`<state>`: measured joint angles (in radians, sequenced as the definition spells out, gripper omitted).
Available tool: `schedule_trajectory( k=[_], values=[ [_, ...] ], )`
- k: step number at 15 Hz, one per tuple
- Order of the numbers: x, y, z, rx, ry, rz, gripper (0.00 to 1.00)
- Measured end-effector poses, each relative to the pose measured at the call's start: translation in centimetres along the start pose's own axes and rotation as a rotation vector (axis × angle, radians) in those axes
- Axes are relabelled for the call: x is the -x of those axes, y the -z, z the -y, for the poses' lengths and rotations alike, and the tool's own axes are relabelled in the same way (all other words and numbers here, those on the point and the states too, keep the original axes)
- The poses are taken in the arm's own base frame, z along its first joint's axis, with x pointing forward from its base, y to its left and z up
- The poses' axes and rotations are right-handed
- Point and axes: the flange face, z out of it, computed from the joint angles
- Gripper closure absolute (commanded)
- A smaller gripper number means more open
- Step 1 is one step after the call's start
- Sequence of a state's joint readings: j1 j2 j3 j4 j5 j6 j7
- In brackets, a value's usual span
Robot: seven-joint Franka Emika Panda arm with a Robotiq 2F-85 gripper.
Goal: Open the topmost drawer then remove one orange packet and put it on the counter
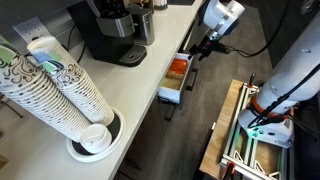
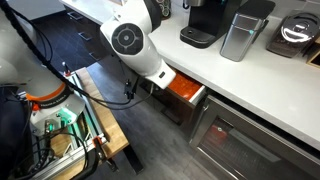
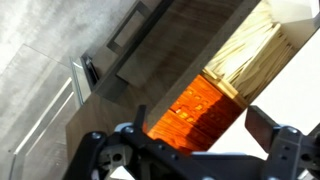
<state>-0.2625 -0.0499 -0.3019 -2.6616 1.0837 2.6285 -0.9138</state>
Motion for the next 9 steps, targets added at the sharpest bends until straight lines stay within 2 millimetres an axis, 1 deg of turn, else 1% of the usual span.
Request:
schedule_trajectory(
  k=[1, 2, 4, 7, 9],
  values=[
    [-0.4, 0.5, 1.1, -0.012, 0.036, -0.016, 0.0],
    [-0.7, 0.9, 1.7, -0.02, 0.054, -0.027, 0.0],
    [-0.8, 1.2, 2.0, -0.025, 0.068, -0.037, 0.0],
    [-0.7, 1.2, 2.0, -0.024, 0.072, -0.035, 0.0],
    [-0.8, 1.0, 2.6, -0.021, 0.13, -0.025, 0.0]
  ],
)
